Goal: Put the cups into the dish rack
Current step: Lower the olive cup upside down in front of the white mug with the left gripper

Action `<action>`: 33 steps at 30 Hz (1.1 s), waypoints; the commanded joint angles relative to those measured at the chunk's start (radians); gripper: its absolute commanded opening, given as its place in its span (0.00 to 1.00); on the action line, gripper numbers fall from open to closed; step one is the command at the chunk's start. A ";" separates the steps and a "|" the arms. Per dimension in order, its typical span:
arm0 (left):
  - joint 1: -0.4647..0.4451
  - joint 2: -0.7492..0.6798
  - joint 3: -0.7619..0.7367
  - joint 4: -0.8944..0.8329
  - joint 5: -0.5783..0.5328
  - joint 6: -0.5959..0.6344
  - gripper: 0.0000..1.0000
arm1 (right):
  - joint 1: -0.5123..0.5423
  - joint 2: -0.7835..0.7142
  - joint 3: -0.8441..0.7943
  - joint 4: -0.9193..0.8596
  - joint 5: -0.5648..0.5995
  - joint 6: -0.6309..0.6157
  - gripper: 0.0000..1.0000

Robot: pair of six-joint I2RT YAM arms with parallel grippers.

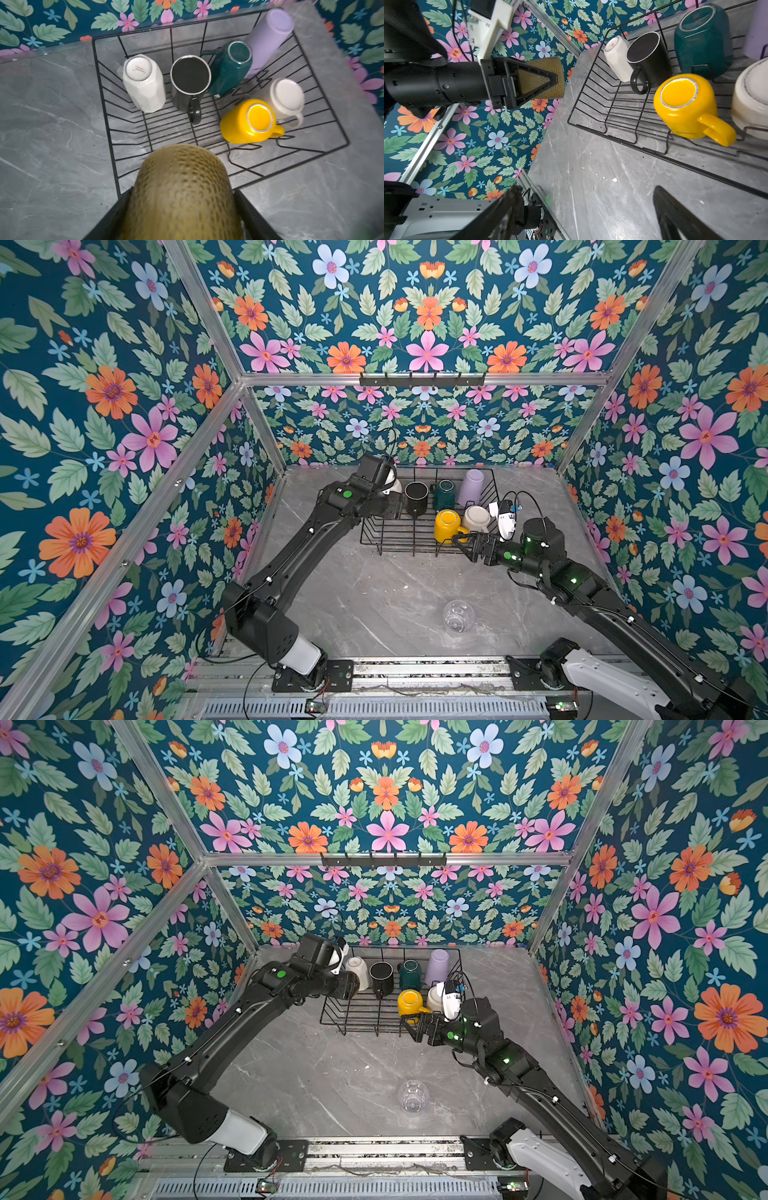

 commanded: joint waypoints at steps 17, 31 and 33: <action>-0.020 0.370 0.177 -0.113 -0.162 0.041 0.00 | 0.001 0.002 -0.012 0.006 0.007 -0.017 0.99; 0.033 0.490 0.205 -0.084 -0.084 0.038 0.02 | 0.001 0.009 -0.007 0.003 0.004 -0.032 0.99; 0.043 0.501 0.206 -0.081 -0.067 0.038 0.04 | 0.002 0.011 -0.006 0.003 0.005 -0.033 0.99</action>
